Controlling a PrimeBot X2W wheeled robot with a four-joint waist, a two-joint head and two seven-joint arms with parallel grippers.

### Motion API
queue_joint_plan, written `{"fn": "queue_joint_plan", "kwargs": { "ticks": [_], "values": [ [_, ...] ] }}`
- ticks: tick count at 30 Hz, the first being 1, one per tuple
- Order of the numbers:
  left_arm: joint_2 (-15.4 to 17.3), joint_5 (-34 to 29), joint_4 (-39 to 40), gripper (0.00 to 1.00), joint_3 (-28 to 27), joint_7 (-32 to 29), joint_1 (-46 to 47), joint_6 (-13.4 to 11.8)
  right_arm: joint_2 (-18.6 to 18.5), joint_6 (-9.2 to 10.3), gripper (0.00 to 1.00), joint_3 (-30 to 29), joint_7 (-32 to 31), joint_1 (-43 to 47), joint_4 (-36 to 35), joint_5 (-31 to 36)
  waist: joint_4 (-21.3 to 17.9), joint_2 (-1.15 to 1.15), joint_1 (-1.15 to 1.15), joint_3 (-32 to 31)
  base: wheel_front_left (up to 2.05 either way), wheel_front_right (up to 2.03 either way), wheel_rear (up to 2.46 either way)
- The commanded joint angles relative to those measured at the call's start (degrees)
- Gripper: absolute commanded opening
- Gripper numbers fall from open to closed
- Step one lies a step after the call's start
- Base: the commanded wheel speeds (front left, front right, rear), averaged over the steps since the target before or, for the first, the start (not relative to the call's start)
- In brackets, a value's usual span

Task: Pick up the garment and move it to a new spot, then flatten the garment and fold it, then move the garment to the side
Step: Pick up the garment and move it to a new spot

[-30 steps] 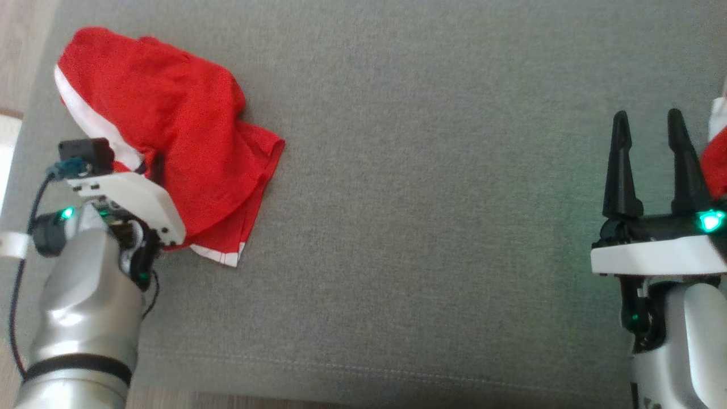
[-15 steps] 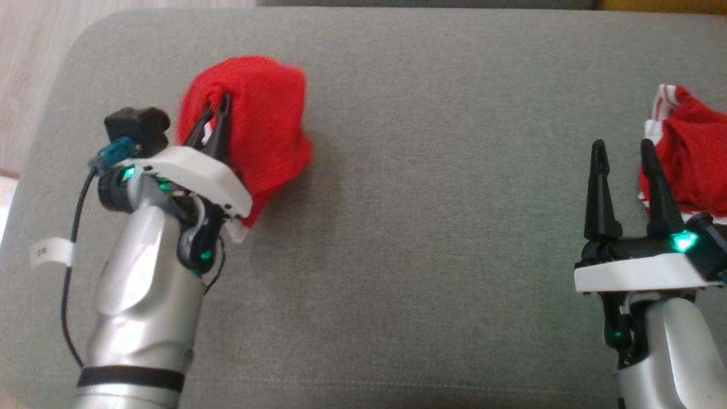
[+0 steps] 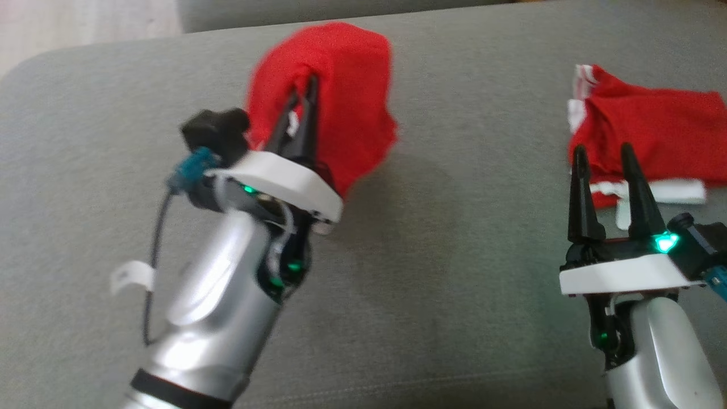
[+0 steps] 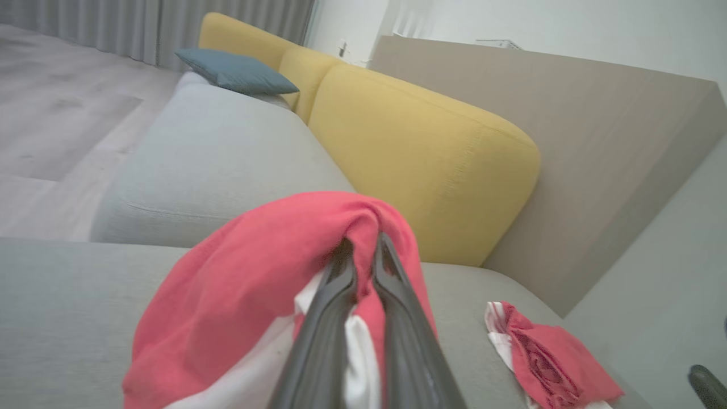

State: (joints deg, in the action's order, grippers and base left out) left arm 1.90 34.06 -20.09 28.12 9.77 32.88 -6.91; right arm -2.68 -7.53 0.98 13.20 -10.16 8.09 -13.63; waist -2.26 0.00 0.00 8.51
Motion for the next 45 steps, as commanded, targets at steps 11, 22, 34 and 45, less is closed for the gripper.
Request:
{"fn": "queue_joint_plan", "kwargs": {
  "ticks": [11,22,34,45],
  "values": [
    [1.0,5.3,0.4,0.00,11.3,5.2,8.5,-12.5,-0.2,0.04,1.00,4.1,1.3,-4.9,0.0,-1.1,-9.2,0.00,0.00,3.4,0.00,0.00,0.00],
    [1.0,5.1,-7.3,1.00,23.5,5.2,8.2,-12.8,-0.2,0.04,1.00,4.8,1.7,-5.5,1.5,-1.3,-9.5,0.00,0.00,3.9,0.00,0.00,0.00],
    [1.4,-4.3,-5.8,1.00,14.8,5.2,6.9,-11.7,-0.2,0.04,1.00,3.0,1.7,-3.3,2.5,0.5,-1.2,0.00,0.00,0.5,0.00,0.00,0.00],
    [8.3,-11.8,5.4,1.00,-1.6,5.2,-8.3,-7.1,-0.2,0.04,1.00,5.1,0.8,1.1,4.7,1.3,4.3,0.00,0.00,-2.8,0.00,0.00,0.00]
  ]
}}
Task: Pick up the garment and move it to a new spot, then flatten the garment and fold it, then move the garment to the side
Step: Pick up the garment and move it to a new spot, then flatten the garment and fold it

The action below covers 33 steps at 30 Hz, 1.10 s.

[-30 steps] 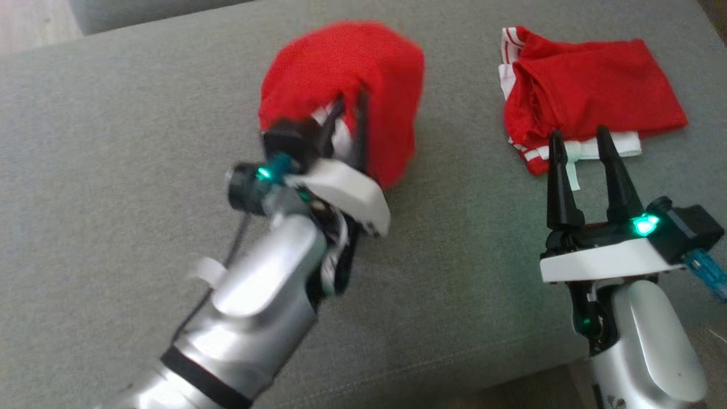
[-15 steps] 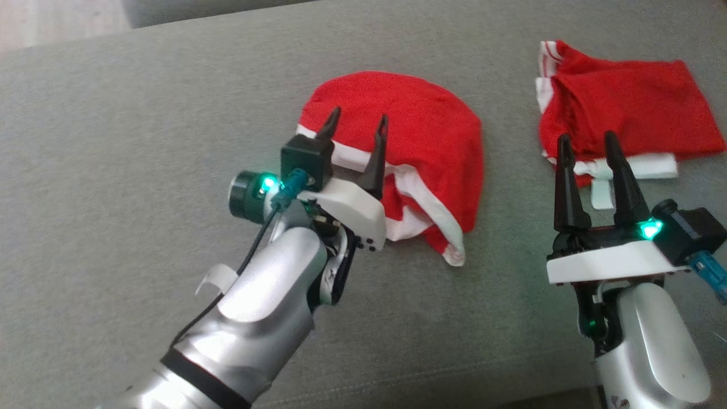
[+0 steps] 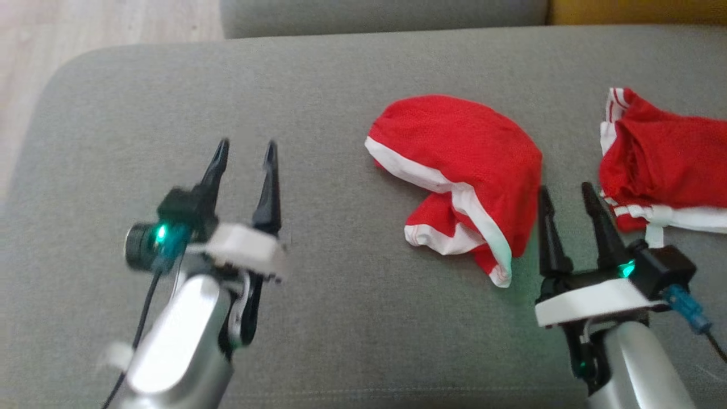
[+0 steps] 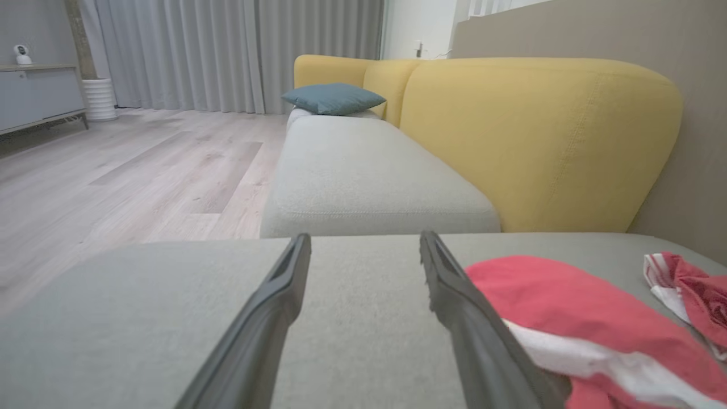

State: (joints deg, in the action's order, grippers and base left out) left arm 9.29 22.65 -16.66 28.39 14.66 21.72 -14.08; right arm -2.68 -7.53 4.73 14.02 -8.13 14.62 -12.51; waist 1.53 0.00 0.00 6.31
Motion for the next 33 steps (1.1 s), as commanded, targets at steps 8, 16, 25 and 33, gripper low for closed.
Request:
{"fn": "queue_joint_plan", "kwargs": {
  "ticks": [8,16,25,33],
  "values": [
    [0.0,-4.4,10.5,1.00,-10.6,0.3,-8.9,2.7,-0.2,0.04,1.00,2.7,0.1,1.1,-1.3,-0.4,0.7,0.00,0.00,-1.9,0.00,0.00,0.00],
    [-2.7,-8.0,11.0,1.00,-15.5,0.3,-11.5,6.3,-0.2,0.04,1.00,4.3,-0.7,2.1,-0.7,1.6,-0.3,0.00,0.00,-1.8,0.00,0.00,0.00],
    [-4.9,-9.6,9.6,1.00,-18.2,0.3,-12.7,9.2,-0.2,0.04,1.00,7.3,-4.8,5.8,2.0,3.9,-1.5,0.00,0.00,-1.9,0.00,0.00,0.00],
    [-5.9,-10.9,8.2,1.00,-18.7,0.3,-11.8,11.0,-0.2,0.04,1.00,6.7,-6.4,5.0,5.9,5.2,-0.8,0.00,0.00,-0.4,0.00,0.00,0.00]
  ]
}}
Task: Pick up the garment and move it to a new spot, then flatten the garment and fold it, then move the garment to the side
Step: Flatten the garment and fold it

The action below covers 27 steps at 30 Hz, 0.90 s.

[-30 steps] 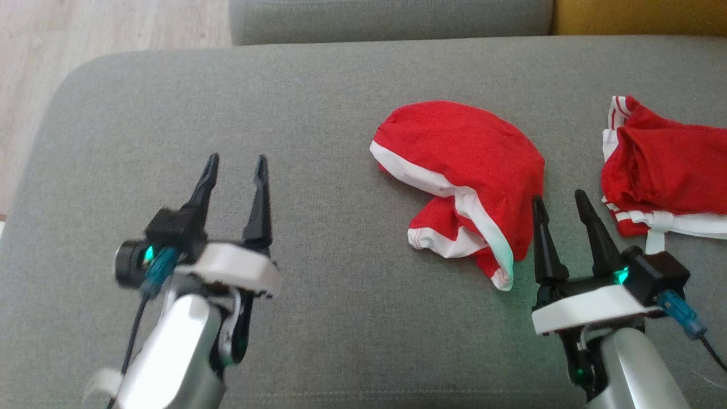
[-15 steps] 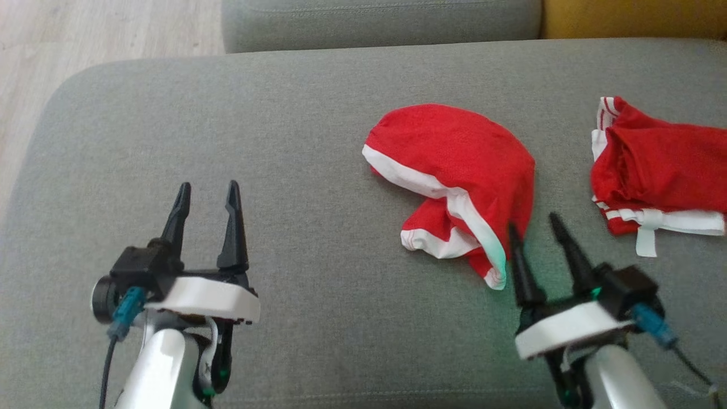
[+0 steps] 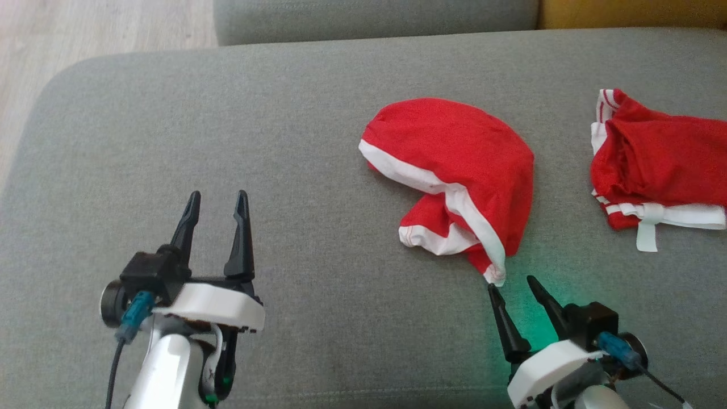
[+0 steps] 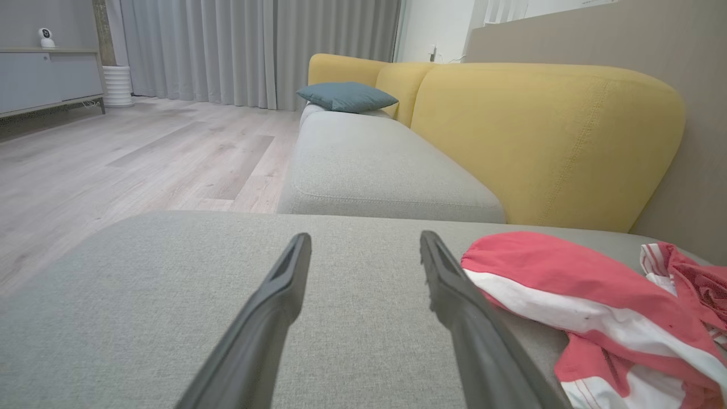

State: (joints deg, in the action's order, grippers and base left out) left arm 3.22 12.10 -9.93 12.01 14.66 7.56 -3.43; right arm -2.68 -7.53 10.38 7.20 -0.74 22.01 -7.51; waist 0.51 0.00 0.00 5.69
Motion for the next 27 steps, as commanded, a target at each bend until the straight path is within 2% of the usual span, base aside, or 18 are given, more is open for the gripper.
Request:
{"fn": "queue_joint_plan", "kwargs": {
  "ticks": [1,14,15,17,22,27],
  "values": [
    [0.1,-0.5,1.4,1.00,-2.4,0.3,2.4,0.5,-0.2,0.04,1.00,1.0,0.5,-2.7,-1.1,0.1,0.3,0.00,0.00,0.5,0.00,0.00,0.00],
    [-0.3,-1.3,0.7,1.00,-2.3,0.3,3.9,1.2,-0.2,0.04,1.00,1.5,1.9,-6.5,3.9,-0.4,2.2,0.00,0.00,3.1,0.00,0.00,0.00],
    [-0.3,-1.3,0.7,1.00,-2.3,0.3,4.0,1.2,-0.2,0.04,0.94,1.7,1.9,-6.7,4.2,-0.5,2.3,0.00,0.00,3.2,0.00,0.00,0.00],
    [-0.3,-1.1,0.7,1.00,-2.1,0.3,4.1,1.1,-0.2,0.04,0.00,1.9,2.1,-7.1,4.8,-0.6,2.5,0.00,0.00,3.4,0.00,0.00,0.00],
    [-0.3,-0.8,0.7,1.00,-2.0,0.3,4.2,0.7,-0.2,0.04,0.00,1.0,2.8,-8.1,5.8,0.1,2.2,0.00,0.00,3.5,0.00,0.00,0.00],
    [-0.3,-0.9,0.6,1.00,-2.5,0.3,4.0,0.6,-0.2,0.04,0.00,-3.0,3.9,-8.1,5.4,2.7,0.8,0.00,0.00,2.8,0.00,0.00,0.00]
  ]
}}
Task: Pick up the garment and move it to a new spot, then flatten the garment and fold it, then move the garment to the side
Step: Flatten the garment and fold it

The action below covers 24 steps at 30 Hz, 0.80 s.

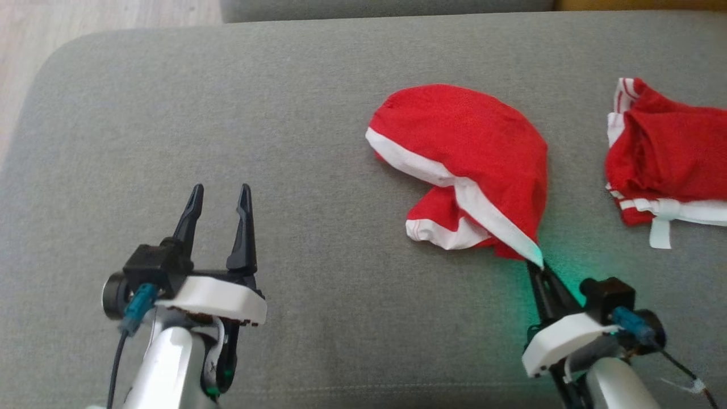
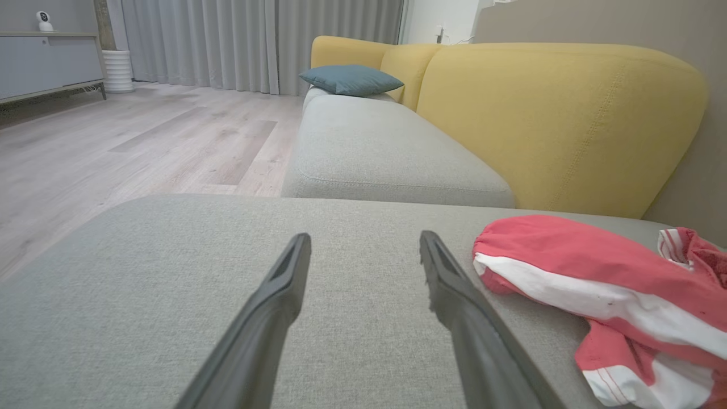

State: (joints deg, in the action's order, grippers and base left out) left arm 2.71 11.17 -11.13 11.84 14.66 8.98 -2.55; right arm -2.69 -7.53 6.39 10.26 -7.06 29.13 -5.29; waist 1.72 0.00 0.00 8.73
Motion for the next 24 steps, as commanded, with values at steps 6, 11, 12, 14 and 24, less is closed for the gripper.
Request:
{"fn": "queue_joint_plan", "kwargs": {
  "ticks": [6,11,12,14,24],
  "values": [
    [0.2,-0.5,1.8,1.00,-3.2,0.3,2.9,0.3,-0.2,0.04,0.00,-5.2,0.7,-1.0,-5.5,7.0,-3.2,0.00,0.00,-1.0,0.00,0.00,0.00],
    [0.2,-0.6,1.9,1.00,-3.1,0.3,3.4,0.7,-0.8,0.04,0.00,-7.8,-0.4,-0.7,-8.6,9.4,-5.0,0.00,0.00,-1.2,0.00,0.00,0.00],
    [0.2,-0.6,1.8,1.00,-3.0,0.3,3.6,0.8,-1.0,0.04,0.00,-8.1,-0.7,-0.6,-9.3,9.8,-5.4,0.00,0.00,-1.1,0.00,0.00,0.00],
    [0.2,-0.8,1.7,1.00,-2.8,0.3,3.9,1.0,-1.3,0.04,0.00,-8.9,-1.2,-0.6,-10.4,10.4,-6.1,0.00,0.00,-1.0,0.00,0.00,0.00],
    [0.2,-0.9,-1.6,1.00,1.4,0.3,6.9,5.4,-1.8,0.04,0.00,-10.8,-3.0,-1.6,-12.9,11.3,-8.7,0.00,0.00,0.9,0.00,0.00,0.00]
  ]
}}
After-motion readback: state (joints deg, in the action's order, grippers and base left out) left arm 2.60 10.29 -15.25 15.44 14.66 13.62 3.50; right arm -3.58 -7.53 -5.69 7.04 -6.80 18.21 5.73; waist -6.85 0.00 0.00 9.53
